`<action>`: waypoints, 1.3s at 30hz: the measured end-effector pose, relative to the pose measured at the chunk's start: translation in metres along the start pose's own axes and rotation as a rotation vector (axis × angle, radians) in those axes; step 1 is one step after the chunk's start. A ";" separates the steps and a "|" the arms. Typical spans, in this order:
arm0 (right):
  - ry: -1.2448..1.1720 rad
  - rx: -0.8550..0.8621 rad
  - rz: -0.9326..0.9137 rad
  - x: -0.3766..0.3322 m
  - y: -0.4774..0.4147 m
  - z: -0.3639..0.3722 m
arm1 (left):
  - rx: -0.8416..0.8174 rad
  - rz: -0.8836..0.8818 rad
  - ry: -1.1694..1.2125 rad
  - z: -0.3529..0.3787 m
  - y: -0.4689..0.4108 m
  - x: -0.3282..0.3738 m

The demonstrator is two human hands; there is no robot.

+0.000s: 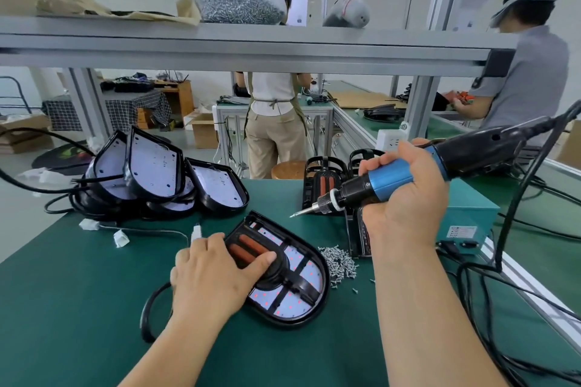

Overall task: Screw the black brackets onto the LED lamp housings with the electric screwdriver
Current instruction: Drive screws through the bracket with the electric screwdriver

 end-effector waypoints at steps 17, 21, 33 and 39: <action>0.158 -0.259 0.020 0.007 0.028 0.048 | -0.254 0.360 0.685 -0.035 -0.003 0.027; 0.172 -0.272 0.006 0.007 0.030 0.053 | -0.198 0.423 0.643 -0.047 -0.004 0.035; 0.224 -0.281 -0.049 0.008 0.028 0.050 | -0.186 0.420 0.580 -0.046 -0.005 0.041; 0.232 -0.309 -0.075 0.006 0.033 0.055 | -0.170 0.422 0.534 -0.046 -0.005 0.042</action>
Point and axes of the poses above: each hand's wrist, its own y-axis away from the middle knuckle, its own z-axis out of the palm, x = y × z, the point moved 10 cm from there along -y, towards the middle knuckle, and after that the axes turned 6 degrees about x, right-handed, at the moved point
